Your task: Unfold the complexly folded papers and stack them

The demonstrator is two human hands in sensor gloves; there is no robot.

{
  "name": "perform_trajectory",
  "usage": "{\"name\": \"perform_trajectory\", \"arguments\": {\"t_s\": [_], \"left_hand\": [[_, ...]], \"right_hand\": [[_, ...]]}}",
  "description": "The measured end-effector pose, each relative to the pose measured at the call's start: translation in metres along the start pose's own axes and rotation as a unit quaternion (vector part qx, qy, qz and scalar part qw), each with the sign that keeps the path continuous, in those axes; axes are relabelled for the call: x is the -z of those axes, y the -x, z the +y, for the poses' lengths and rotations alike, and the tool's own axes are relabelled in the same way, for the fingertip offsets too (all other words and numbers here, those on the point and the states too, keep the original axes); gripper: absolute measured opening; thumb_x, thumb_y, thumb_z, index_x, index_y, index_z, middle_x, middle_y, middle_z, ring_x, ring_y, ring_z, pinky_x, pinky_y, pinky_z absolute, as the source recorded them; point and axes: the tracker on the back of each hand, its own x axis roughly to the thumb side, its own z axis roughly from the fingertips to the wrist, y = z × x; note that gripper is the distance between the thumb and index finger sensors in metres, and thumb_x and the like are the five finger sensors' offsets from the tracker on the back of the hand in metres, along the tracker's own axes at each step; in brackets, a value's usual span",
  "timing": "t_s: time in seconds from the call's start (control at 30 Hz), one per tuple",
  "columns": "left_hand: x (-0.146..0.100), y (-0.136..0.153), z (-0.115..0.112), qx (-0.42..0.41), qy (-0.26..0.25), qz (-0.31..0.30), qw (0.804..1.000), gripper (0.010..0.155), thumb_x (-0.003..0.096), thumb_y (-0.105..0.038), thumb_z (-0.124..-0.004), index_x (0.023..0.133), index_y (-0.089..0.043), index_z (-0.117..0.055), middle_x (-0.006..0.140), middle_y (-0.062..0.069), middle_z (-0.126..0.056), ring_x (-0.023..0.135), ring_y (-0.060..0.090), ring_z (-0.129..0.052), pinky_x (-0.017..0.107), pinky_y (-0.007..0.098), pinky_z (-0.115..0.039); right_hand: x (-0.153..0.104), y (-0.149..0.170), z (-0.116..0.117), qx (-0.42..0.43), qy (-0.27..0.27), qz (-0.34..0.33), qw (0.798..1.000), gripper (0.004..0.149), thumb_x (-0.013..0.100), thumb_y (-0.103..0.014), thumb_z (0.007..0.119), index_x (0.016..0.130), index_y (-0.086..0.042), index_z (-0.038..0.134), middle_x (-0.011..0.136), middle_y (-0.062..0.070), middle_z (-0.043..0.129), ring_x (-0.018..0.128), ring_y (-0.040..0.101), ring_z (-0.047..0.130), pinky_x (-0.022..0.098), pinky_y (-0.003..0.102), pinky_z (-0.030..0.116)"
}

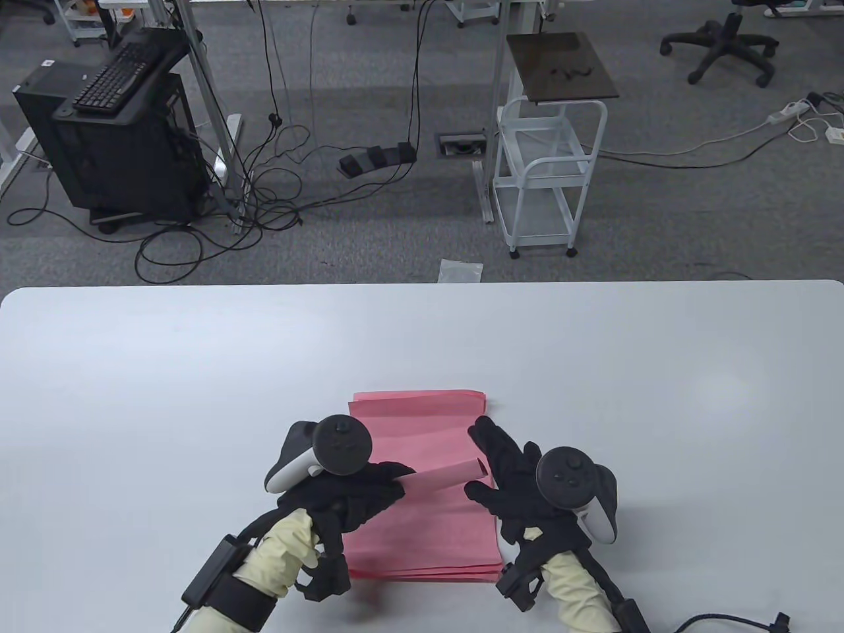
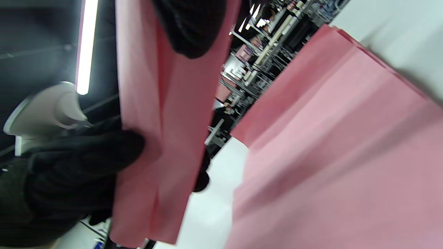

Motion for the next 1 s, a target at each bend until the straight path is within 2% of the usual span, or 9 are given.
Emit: {"name": "perform_trajectory", "arguments": {"t_s": [0.03,0.1,0.27,0.4,0.6,0.67,0.8,0.87,1.0], "left_hand": [[0.003,-0.001,-0.001,-0.001,0.002,0.001,1.000,0.048,0.0571,-0.035,-0.062,0.102,-0.020,-0.067,0.106,0.011,-0.077,0.094,0.036,-0.081,0.072,0.053,-0.061],[0.005,-0.001,-0.002,-0.003,-0.006,0.002,1.000,0.050,0.0572,-0.037,-0.062,0.104,-0.020,-0.064,0.108,0.011,-0.074,0.096,0.037,-0.078,0.073,0.054,-0.060],[-0.012,0.030,0.013,-0.047,-0.049,0.003,0.998,0.070,0.0538,-0.048,-0.071,0.112,-0.021,-0.042,0.117,0.012,-0.056,0.106,0.039,-0.063,0.077,0.058,-0.049],[-0.037,0.080,0.010,-0.168,-0.103,-0.007,0.980,0.078,0.0530,-0.044,-0.077,0.113,-0.028,-0.030,0.122,0.007,-0.039,0.111,0.042,-0.051,0.078,0.062,-0.041],[-0.038,0.099,-0.011,-0.267,-0.137,-0.031,0.953,0.071,0.0548,-0.040,-0.074,0.112,-0.030,-0.034,0.120,0.005,-0.048,0.109,0.038,-0.059,0.078,0.059,-0.046],[-0.034,0.097,-0.015,-0.289,-0.171,-0.049,0.941,0.064,0.0544,-0.041,-0.074,0.111,-0.028,-0.046,0.116,0.004,-0.061,0.106,0.035,-0.067,0.077,0.057,-0.051],[-0.032,0.094,-0.023,-0.333,-0.231,-0.032,0.914,0.040,0.0561,-0.037,-0.070,0.095,-0.028,-0.074,0.094,0.002,-0.090,0.088,0.029,-0.090,0.073,0.051,-0.063],[-0.031,0.092,-0.025,-0.316,-0.222,-0.028,0.922,0.040,0.0562,-0.037,-0.069,0.094,-0.027,-0.074,0.091,0.002,-0.091,0.085,0.028,-0.092,0.072,0.050,-0.064],[-0.031,0.088,-0.029,-0.297,-0.211,-0.023,0.931,0.040,0.0563,-0.036,-0.069,0.094,-0.027,-0.074,0.090,0.001,-0.092,0.083,0.027,-0.093,0.071,0.050,-0.065]], "right_hand": [[0.000,0.001,-0.002,0.016,0.013,-0.018,1.000,0.070,0.049,-0.021,0.076,0.104,-0.042,0.038,0.089,-0.003,0.083,0.098,0.022,0.068,0.079,0.054,0.019],[-0.001,0.004,-0.006,0.033,0.027,-0.031,0.999,0.067,0.047,-0.020,0.077,0.103,-0.039,0.045,0.078,0.000,0.088,0.087,0.024,0.079,0.079,0.054,0.026],[-0.006,0.013,-0.019,0.084,0.038,-0.025,0.995,0.065,0.047,-0.020,0.077,0.103,-0.038,0.049,0.076,0.002,0.089,0.084,0.025,0.080,0.078,0.055,0.026],[-0.005,0.018,-0.024,0.138,0.053,-0.021,0.989,0.064,0.048,-0.020,0.076,0.103,-0.038,0.050,0.076,0.002,0.088,0.084,0.025,0.080,0.078,0.056,0.025],[-0.002,0.020,-0.014,0.193,0.044,-0.024,0.980,0.063,0.048,-0.021,0.076,0.103,-0.037,0.050,0.076,0.002,0.089,0.084,0.025,0.080,0.077,0.057,0.025],[-0.002,0.021,-0.009,0.194,0.036,-0.022,0.980,0.063,0.048,-0.021,0.076,0.103,-0.036,0.050,0.076,0.002,0.089,0.084,0.025,0.080,0.077,0.057,0.025],[-0.001,0.023,-0.007,0.188,0.036,-0.014,0.981,0.063,0.050,-0.025,0.075,0.105,-0.035,0.047,0.078,0.002,0.088,0.086,0.026,0.078,0.076,0.058,0.024],[-0.001,0.023,-0.007,0.210,0.046,-0.012,0.977,0.065,0.050,-0.027,0.075,0.106,-0.036,0.043,0.087,0.002,0.083,0.092,0.029,0.072,0.076,0.060,0.021],[-0.002,0.026,-0.010,0.240,0.067,-0.017,0.968,0.047,0.051,-0.029,0.074,0.098,-0.027,0.069,0.078,0.003,0.089,0.086,0.029,0.078,0.076,0.061,0.024]]}}
